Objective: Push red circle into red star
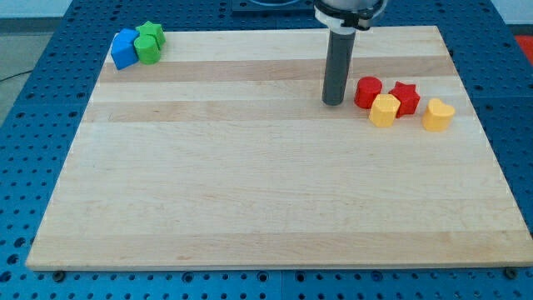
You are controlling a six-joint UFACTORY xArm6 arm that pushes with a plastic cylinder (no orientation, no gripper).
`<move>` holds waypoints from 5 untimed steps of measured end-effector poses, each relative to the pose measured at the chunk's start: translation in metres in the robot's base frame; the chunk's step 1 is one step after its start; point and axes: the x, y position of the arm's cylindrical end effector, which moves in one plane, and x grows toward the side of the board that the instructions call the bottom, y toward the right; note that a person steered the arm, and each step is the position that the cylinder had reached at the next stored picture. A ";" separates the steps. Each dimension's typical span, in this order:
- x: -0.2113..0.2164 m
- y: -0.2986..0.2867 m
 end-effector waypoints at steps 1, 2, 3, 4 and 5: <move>-0.015 0.000; -0.032 0.001; -0.013 0.024; -0.002 0.029; -0.002 0.040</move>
